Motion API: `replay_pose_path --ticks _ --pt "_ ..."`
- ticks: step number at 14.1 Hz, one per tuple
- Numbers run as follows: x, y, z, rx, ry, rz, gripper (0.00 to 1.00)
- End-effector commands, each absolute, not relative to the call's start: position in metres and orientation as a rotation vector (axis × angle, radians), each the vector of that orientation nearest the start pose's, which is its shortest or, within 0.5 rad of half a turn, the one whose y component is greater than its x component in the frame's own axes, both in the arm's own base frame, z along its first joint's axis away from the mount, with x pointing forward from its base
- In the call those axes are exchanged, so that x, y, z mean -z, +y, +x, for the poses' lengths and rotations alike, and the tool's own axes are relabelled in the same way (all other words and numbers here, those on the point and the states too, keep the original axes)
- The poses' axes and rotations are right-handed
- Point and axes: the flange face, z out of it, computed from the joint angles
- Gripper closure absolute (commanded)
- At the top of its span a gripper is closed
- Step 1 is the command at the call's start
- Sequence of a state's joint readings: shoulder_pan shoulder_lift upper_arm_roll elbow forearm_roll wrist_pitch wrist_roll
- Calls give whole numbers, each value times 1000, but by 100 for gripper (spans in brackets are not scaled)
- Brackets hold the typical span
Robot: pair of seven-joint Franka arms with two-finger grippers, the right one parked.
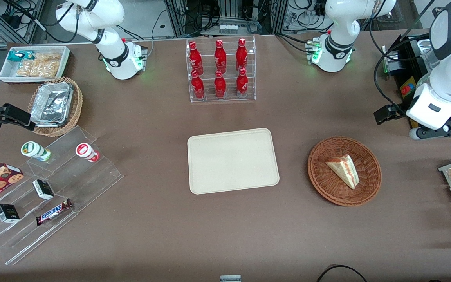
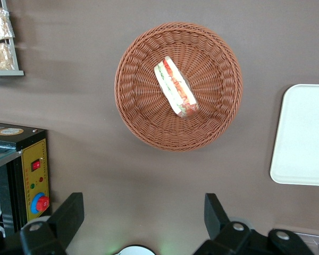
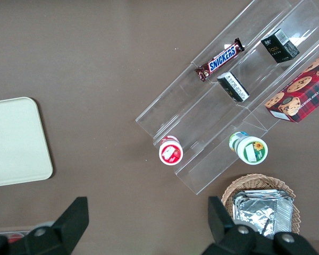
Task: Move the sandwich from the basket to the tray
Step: 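Move the left gripper over the wicker basket toward the sandwich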
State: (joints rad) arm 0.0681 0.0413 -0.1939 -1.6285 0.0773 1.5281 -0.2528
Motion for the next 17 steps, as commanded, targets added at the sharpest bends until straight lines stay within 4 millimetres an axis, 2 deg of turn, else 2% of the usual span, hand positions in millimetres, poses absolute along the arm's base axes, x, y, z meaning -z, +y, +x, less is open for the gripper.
replay_pose_path --ticks 1,4,6,9,11,13,15,17 --pt "-575 -58 549 -206 -175 -3043 0" --pt "-562 -57 548 -235 -188 -3030 0" --pt "-537 -51 551 -252 -197 -3022 0" --pt "-462 -48 554 -254 -247 -3018 0" --pt "-410 -43 560 -231 -510 -2988 0" --pt "-377 -45 568 -215 -793 -2924 0" --pt "-354 -47 575 -174 -1051 -2855 0" --pt "-341 -49 582 -137 -1221 -2806 0"
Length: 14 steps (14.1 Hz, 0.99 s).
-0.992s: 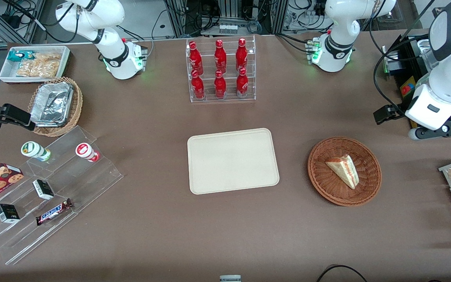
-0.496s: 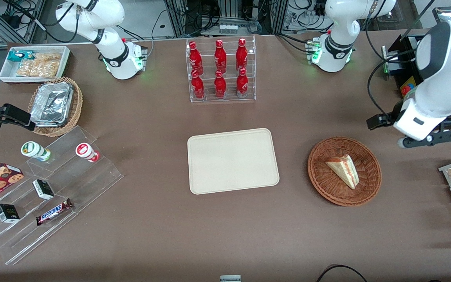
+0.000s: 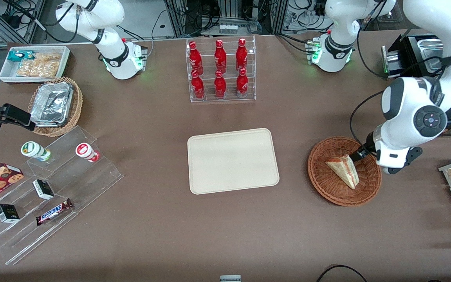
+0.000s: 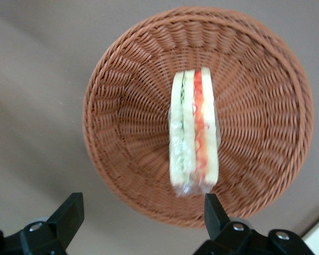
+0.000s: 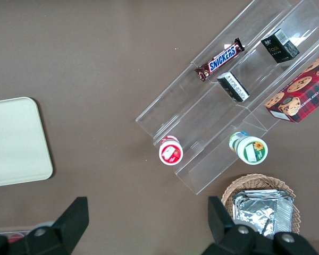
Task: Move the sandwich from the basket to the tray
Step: 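Lower the left gripper and close it on the wrapped sandwich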
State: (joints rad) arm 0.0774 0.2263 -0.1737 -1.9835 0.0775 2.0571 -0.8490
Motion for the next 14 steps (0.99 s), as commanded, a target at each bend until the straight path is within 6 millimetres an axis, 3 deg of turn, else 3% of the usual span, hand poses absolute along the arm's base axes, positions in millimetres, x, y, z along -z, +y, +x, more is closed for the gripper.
replay_pose_path --ticks 1,7,14 --pt "-337 -49 587 -110 -1260 -2807 0" --pt "-295 -59 598 -126 -1321 -2837 0" --pt "-270 -71 600 -142 -1325 -2861 0"
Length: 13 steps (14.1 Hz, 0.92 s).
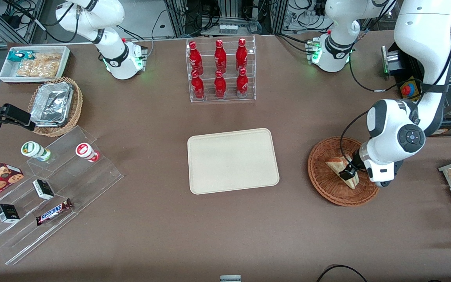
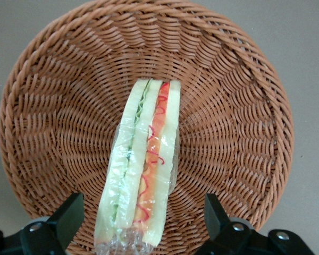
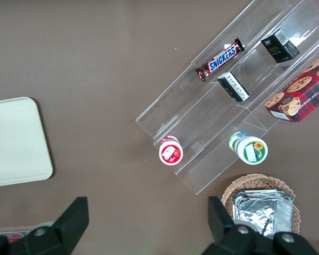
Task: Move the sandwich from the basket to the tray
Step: 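Lower the left gripper and close it on the wrapped sandwich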
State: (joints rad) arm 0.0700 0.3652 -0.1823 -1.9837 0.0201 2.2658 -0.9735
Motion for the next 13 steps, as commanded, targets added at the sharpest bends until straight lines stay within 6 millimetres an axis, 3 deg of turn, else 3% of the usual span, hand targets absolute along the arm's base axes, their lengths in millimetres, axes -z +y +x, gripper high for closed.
replay_pose_path --ticks 1,4,7,8,9,13 --pt "-265 -72 600 -135 -1324 -2867 0" --pt "-257 -75 599 -144 -1300 -2872 4" --pt "-258 -75 599 -148 -1291 -2875 73" --pt "-259 -75 600 -143 -1289 -2877 87" --pt "-261 -75 600 -138 -1285 -2879 92" --pt "-280 -74 604 -91 -1182 -2936 96"
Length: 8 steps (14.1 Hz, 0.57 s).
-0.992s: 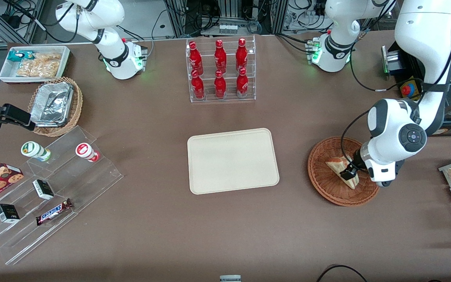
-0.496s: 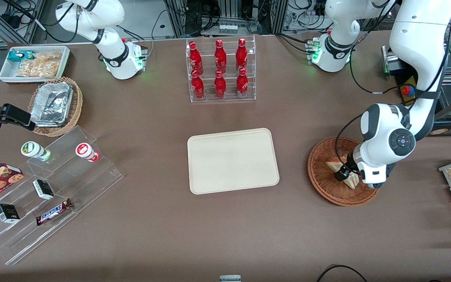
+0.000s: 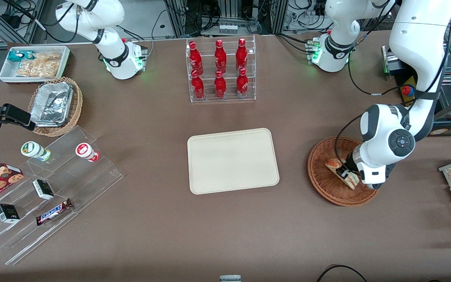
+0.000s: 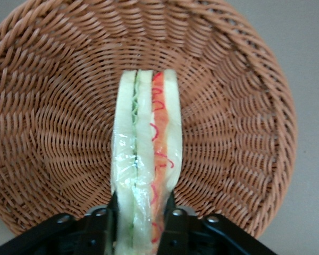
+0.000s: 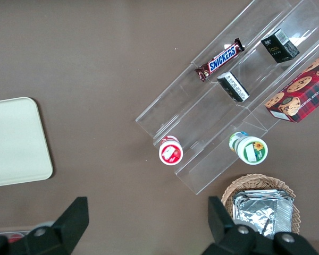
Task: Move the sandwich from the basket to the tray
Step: 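Lower the left gripper and close it on the wrapped sandwich, then lift the sandwich and carry it with the left gripper over the cream tray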
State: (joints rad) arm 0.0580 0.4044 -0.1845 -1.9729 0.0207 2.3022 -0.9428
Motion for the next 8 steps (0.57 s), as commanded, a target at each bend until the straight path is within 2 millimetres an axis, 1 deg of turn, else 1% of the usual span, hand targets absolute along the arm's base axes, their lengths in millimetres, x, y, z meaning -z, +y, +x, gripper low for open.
replay_pose_path --ticks 1,3,4,5,7,8 --pt "-293 -74 606 -58 -1156 -2957 96" --pt "-320 -76 610 -31 -1126 -2973 96" --pt "-337 -86 609 -9 -1086 -2998 95" --pt "-348 -103 608 10 -1044 -3022 95" --pt "-362 -164 607 35 -923 -3099 95" --pt "-364 -189 606 20 -859 -3129 95"
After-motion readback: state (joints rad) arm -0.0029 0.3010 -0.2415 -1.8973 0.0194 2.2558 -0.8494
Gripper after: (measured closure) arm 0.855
